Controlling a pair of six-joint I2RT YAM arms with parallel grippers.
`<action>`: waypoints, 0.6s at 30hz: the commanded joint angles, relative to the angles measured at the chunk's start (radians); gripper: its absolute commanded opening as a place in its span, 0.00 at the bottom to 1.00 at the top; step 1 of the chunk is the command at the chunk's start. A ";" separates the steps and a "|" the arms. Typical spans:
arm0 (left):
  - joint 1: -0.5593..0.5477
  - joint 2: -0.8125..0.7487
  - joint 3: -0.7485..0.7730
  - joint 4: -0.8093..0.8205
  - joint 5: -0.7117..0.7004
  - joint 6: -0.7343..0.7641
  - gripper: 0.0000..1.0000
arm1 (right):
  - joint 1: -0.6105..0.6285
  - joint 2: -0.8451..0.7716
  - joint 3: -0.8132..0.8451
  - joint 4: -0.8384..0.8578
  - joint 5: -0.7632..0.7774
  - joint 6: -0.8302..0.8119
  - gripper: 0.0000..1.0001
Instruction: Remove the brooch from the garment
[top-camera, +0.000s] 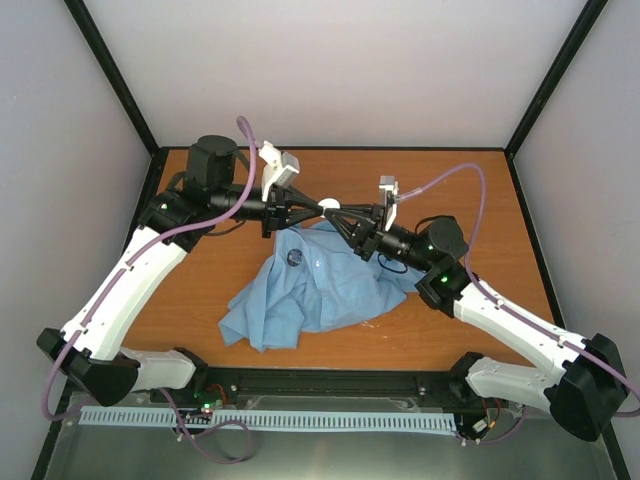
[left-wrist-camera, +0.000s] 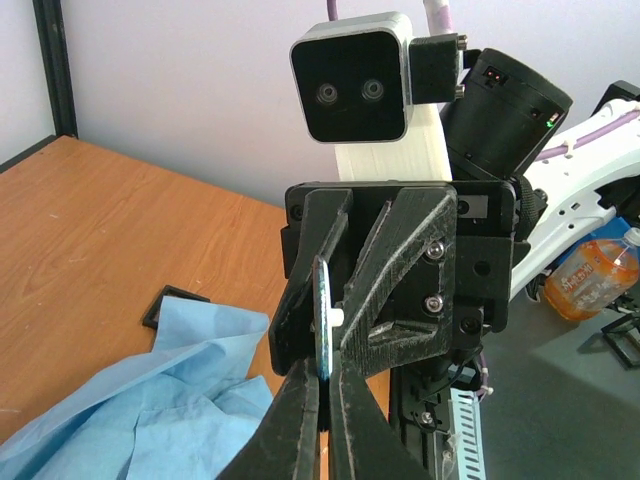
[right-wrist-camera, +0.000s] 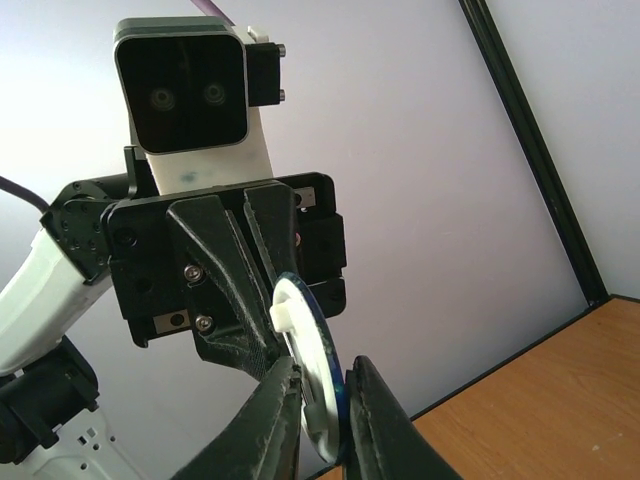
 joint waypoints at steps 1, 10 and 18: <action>-0.016 -0.001 0.048 0.009 0.065 0.029 0.01 | 0.002 0.024 0.020 -0.101 0.030 -0.011 0.11; -0.016 -0.002 0.045 0.005 0.067 0.033 0.01 | 0.003 -0.018 0.015 -0.143 0.160 -0.020 0.11; -0.016 -0.002 0.045 0.008 0.074 0.030 0.01 | 0.005 -0.029 0.015 -0.174 0.241 -0.025 0.11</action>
